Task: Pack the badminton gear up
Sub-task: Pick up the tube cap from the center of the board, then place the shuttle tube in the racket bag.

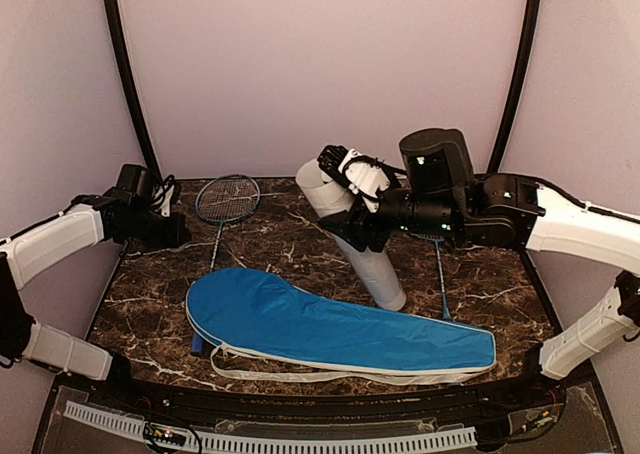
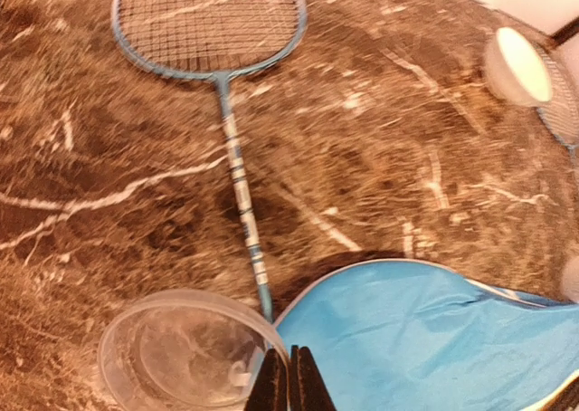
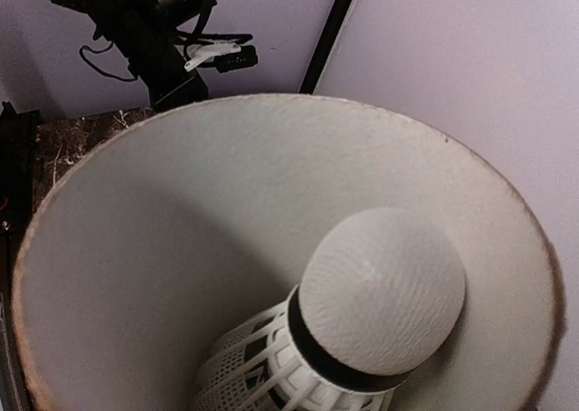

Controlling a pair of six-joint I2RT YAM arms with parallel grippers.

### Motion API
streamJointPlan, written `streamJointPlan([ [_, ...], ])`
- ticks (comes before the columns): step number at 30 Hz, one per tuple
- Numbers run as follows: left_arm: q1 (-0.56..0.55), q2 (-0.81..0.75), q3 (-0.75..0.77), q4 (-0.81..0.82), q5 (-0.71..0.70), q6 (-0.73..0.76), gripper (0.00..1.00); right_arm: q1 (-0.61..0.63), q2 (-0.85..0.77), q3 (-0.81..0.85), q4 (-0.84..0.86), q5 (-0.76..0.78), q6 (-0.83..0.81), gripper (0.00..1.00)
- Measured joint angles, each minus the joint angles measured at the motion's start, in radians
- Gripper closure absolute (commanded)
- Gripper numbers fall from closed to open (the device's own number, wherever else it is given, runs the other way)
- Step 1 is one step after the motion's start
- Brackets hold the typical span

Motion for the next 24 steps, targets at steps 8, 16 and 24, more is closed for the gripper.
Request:
streamJointPlan([
  [8,-0.188,-0.108,0.22,-0.051,0.273,-0.012,1.0,0.014,0.081,-0.01,0.025,-0.018,-0.003,0.42],
  [16,-0.243,-0.179,0.25,-0.012,0.494,-0.042,1.0,0.021,0.137,-0.005,0.089,-0.057,-0.031,0.4],
  [24,-0.246,-0.193,0.117,-0.002,0.36,-0.034,1.0,0.124,0.29,0.092,0.054,0.011,-0.129,0.37],
])
